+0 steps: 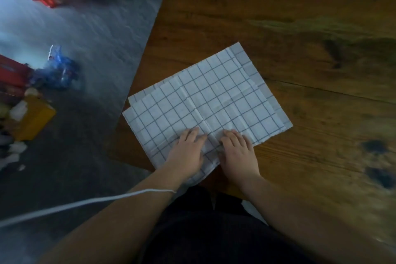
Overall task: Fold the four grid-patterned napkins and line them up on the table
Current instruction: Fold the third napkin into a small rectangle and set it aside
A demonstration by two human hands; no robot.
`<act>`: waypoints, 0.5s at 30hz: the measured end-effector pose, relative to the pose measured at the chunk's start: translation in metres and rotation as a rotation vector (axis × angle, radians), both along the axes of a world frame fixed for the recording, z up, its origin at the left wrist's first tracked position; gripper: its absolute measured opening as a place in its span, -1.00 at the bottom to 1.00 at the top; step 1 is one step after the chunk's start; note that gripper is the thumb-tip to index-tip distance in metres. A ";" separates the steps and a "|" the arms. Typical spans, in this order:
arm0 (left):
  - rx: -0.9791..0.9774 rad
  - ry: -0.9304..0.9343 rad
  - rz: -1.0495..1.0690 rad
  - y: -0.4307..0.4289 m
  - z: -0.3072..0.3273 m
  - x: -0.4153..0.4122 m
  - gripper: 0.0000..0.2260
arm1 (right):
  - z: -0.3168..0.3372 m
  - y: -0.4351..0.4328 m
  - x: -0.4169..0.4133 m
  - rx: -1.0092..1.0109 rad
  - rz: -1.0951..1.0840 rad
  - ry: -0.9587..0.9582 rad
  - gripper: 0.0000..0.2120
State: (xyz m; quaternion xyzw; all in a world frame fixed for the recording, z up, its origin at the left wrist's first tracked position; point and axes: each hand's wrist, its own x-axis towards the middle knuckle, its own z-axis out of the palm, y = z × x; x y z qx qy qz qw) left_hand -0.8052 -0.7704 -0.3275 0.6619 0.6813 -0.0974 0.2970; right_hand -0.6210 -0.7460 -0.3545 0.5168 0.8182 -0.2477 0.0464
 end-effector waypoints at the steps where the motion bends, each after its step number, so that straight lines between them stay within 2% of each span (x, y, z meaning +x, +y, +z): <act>1: 0.005 -0.020 -0.013 0.000 0.002 0.000 -0.46 | 0.001 0.001 0.004 0.010 -0.013 0.001 -0.58; 4: 0.072 -0.085 -0.040 0.005 0.007 -0.005 -0.52 | 0.006 0.006 0.020 0.031 -0.064 -0.013 -0.65; 9: 0.172 -0.158 -0.094 0.028 0.014 -0.015 -0.52 | 0.012 0.007 0.032 -0.030 -0.177 -0.022 -0.52; 13: 0.198 -0.183 -0.179 0.053 0.014 -0.018 -0.53 | 0.016 0.007 0.020 -0.057 -0.375 0.033 -0.69; 15: 0.189 -0.187 -0.221 0.066 0.011 -0.016 -0.52 | 0.014 0.007 0.015 -0.017 -0.399 0.002 -0.74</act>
